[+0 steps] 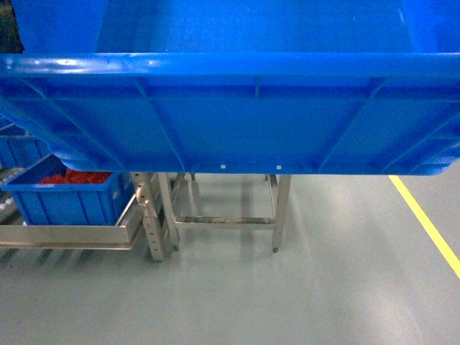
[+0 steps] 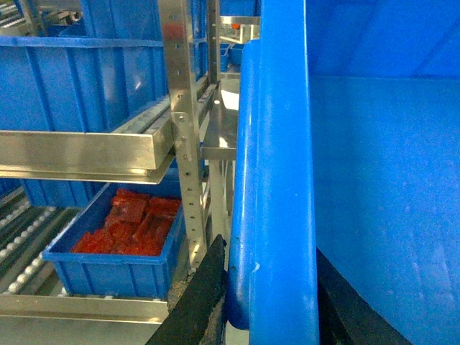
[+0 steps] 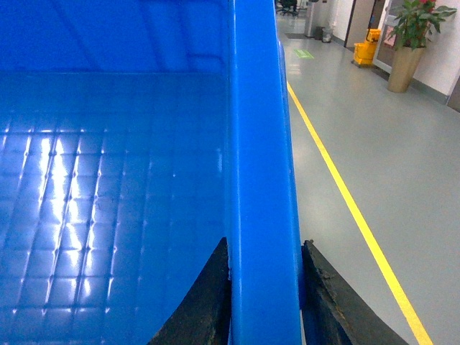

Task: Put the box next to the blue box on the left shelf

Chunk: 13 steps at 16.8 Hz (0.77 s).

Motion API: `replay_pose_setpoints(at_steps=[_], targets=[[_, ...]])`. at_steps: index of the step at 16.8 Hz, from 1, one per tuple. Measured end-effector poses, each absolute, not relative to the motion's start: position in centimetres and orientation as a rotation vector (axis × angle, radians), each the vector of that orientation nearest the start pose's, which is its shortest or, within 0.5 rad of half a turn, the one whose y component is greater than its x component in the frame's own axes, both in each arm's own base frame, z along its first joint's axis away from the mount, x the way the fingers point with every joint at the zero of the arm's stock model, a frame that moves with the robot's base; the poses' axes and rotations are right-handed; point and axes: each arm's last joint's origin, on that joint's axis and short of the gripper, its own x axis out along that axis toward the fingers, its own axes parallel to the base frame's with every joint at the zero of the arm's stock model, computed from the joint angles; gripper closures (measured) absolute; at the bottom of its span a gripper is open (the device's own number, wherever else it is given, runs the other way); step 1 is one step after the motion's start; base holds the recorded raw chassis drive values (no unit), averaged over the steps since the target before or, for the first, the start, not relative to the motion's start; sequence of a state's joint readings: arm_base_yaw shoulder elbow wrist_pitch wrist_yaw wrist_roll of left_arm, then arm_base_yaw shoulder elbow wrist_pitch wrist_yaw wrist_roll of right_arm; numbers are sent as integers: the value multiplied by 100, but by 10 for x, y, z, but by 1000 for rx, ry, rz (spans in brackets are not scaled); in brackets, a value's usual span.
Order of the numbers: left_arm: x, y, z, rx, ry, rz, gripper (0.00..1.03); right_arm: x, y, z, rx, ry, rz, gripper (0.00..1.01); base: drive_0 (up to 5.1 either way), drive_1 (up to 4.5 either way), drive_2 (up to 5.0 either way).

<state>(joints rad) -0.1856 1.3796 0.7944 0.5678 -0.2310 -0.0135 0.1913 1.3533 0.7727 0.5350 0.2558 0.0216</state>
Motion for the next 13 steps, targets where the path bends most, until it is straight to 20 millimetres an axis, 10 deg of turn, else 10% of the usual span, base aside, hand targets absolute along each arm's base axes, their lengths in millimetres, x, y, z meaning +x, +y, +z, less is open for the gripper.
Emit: replay_pose_setpoints(at_steps=[13], targets=[[299, -49, 276, -11, 16, 47, 83, 292, 49, 273, 12, 43, -65, 80, -482, 119, 356]])
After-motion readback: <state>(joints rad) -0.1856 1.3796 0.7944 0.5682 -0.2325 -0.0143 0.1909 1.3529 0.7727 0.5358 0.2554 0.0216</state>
